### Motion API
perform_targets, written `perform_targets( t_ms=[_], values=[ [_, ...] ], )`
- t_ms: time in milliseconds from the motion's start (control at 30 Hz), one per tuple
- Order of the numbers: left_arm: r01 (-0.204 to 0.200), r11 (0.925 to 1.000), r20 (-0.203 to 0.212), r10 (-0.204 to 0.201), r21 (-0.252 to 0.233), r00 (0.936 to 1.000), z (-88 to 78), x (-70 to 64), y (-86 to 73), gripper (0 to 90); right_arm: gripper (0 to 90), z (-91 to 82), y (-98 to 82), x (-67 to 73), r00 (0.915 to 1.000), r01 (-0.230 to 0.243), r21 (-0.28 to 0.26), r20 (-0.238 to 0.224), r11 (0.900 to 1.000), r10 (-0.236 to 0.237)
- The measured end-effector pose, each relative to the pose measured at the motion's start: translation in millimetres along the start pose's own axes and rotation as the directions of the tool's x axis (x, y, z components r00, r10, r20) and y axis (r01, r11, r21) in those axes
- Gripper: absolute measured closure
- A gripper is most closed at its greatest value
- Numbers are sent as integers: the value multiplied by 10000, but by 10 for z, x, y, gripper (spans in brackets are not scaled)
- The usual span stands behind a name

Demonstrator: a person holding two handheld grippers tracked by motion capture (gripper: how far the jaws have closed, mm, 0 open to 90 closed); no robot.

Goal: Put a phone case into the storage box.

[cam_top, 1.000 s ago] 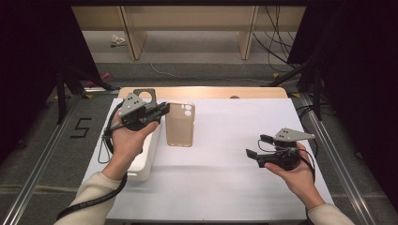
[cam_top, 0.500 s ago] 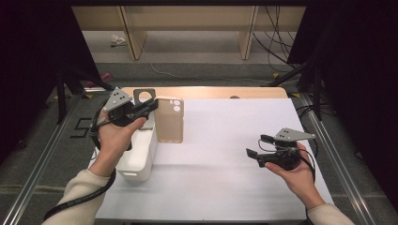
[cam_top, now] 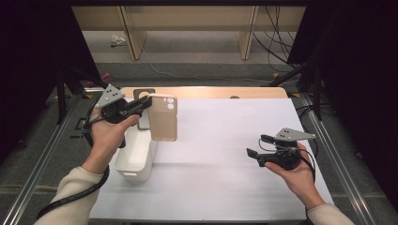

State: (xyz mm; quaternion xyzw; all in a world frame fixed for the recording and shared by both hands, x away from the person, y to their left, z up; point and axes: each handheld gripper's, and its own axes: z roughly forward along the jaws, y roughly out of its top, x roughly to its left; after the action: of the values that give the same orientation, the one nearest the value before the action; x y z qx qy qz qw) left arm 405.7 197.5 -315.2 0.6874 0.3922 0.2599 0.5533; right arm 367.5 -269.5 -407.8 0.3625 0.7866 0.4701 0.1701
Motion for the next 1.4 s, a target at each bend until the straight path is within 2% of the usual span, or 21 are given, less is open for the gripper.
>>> perform_targets(
  t_ms=[333, 700, 933, 1400],
  values=[
    [24, 10000, -326, -23, 16, 9995, -34, 135, 36, 842, 197, 3, -2, 0, 10000, -19, 0, 12, 10000, 19],
    [-199, 9998, -606, 196, -37, 9980, -51, 266, 58, 842, 196, 0, -2, -2, 10000, -44, -32, 24, 10000, 44],
    [-83, 9999, -770, 74, -117, 9970, -53, 347, 67, 842, 195, 2, -3, -1, 10000, -43, -33, 31, 10000, 43],
    [-96, 9998, -1035, 75, -198, 9946, -46, 476, 92, 842, 193, -1, -3, -6, 9999, -78, -48, 68, 10000, 78]
  ],
)
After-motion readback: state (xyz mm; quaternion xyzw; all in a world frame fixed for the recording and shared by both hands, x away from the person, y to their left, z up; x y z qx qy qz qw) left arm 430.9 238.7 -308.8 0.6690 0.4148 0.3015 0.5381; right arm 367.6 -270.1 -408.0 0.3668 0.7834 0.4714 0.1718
